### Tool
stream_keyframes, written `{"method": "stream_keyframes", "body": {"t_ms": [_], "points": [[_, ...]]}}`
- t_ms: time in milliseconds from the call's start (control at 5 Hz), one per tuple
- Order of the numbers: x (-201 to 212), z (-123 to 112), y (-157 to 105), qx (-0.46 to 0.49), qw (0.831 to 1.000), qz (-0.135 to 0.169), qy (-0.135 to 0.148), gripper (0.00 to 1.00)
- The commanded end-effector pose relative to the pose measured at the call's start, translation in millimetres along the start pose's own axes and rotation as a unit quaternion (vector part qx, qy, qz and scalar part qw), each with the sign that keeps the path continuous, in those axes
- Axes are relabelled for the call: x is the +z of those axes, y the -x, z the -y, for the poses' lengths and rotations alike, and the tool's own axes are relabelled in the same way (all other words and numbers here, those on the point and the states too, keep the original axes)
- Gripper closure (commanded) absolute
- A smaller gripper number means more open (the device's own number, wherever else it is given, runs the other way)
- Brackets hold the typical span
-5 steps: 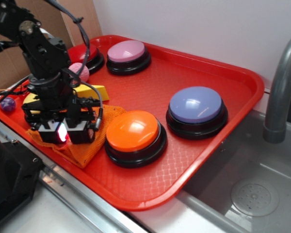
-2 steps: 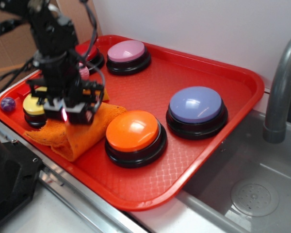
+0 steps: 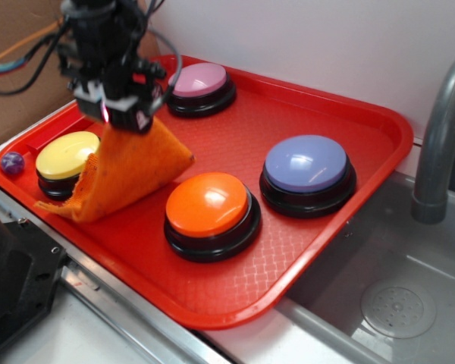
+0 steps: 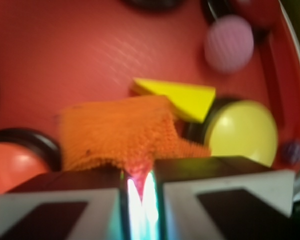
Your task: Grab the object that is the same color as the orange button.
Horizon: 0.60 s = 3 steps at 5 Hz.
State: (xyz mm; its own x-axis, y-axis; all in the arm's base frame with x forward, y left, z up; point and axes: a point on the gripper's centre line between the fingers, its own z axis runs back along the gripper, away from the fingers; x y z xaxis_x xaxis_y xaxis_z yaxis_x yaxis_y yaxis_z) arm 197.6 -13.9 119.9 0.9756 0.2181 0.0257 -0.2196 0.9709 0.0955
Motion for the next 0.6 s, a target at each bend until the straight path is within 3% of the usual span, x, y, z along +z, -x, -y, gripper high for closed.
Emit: {"method": "stream_keyframes", "body": {"t_ms": [0,200,400], "points": [[87,-13,-35,-0.027,0.997,0.064,0.028,1.0],[101,-13,-43,-0.014,0.994,0.107,0.019,1.0],[101,-11,-53,-0.017,0.994,0.106,0.016,1.0]]}}
